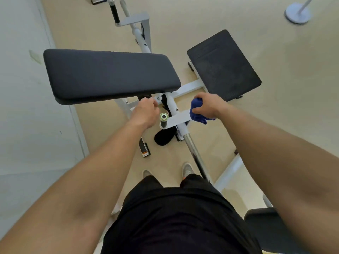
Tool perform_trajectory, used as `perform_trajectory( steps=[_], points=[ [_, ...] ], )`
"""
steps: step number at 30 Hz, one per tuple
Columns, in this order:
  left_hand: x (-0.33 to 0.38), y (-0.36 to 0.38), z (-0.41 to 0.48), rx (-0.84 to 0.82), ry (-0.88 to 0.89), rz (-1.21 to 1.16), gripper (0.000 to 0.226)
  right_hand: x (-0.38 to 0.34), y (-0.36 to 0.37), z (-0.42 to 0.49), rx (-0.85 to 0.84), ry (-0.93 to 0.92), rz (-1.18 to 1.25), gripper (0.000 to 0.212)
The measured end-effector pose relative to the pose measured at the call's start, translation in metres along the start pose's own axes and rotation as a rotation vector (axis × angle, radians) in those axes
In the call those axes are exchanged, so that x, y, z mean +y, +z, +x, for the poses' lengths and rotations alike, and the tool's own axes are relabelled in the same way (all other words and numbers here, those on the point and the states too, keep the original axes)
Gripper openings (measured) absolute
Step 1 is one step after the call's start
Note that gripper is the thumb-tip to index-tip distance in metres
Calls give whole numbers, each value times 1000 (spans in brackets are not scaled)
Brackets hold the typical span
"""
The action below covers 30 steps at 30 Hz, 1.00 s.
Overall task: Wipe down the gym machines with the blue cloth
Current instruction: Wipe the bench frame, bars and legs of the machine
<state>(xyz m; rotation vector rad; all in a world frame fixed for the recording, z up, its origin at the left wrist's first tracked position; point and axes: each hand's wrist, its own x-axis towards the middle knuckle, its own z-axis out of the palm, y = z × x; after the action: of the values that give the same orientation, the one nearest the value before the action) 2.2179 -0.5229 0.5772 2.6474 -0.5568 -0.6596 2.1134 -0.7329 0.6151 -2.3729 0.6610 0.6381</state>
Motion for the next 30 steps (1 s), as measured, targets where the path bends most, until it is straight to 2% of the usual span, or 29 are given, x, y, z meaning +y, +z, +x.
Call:
perform_trajectory(
  steps=[6, 11, 17, 22, 30],
  points=[
    [21, 1, 12, -143, 207, 93, 31, 9, -6, -26, 114, 117, 63, 34],
    [29, -2, 17, -166, 209, 73, 32, 20, -4, -36, 128, 133, 62, 39],
    [40, 13, 1, -127, 106, 95, 15, 42, -5, -36, 81, 59, 19, 38],
    [61, 34, -26, -22, -74, -15, 17, 58, -16, -28, 2, -88, -63, 37],
    [55, 73, -74, 15, -237, -111, 21, 69, -17, -11, -153, -219, -189, 34]
  ],
)
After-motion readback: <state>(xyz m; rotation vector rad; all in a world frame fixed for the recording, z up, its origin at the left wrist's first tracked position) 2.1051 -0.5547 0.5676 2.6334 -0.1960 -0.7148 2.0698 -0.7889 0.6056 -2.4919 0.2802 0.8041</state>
